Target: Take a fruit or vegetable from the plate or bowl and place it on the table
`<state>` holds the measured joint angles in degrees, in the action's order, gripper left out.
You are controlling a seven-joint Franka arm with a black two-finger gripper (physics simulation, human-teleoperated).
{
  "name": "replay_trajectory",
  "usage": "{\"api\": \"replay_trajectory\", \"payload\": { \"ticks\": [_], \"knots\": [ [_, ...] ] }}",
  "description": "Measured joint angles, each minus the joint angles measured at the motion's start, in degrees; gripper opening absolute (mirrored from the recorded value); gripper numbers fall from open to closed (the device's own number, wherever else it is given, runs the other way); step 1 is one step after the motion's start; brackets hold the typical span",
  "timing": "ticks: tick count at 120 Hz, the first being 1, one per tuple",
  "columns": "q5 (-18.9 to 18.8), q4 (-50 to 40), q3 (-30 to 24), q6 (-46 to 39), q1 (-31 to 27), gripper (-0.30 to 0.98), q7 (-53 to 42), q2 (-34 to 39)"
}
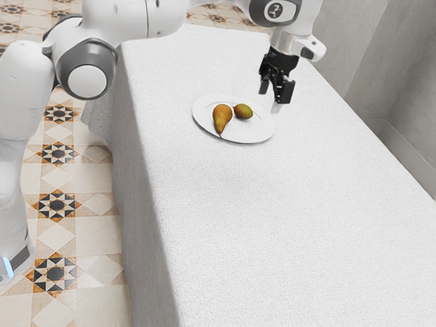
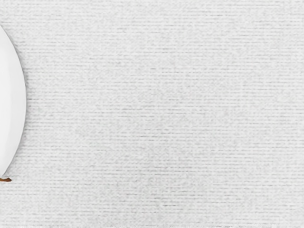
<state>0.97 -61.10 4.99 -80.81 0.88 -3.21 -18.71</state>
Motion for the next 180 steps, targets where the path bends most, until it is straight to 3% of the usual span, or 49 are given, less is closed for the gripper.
{"api": "replay_trajectory", "payload": {
  "ticks": [60, 88, 129, 156, 180],
  "knots": [
    [0.2, 0.1, 0.0, 2.1, 0.0, 0.69, -2.5, -0.2],
    [2.0, 0.4, 0.8, 1.9, -1.0, 0.69, -2.7, 0.3],
    [0.9, 0.0, 15.5, 1.5, -1.6, 0.69, -2.1, -1.3],
    [2.1, 0.0, 16.5, -0.8, -5.8, 0.69, -6.9, -3.9],
    [3.2, -0.7, 16.5, -3.8, -6.3, 0.69, -16.9, -5.3]
  ]
}}
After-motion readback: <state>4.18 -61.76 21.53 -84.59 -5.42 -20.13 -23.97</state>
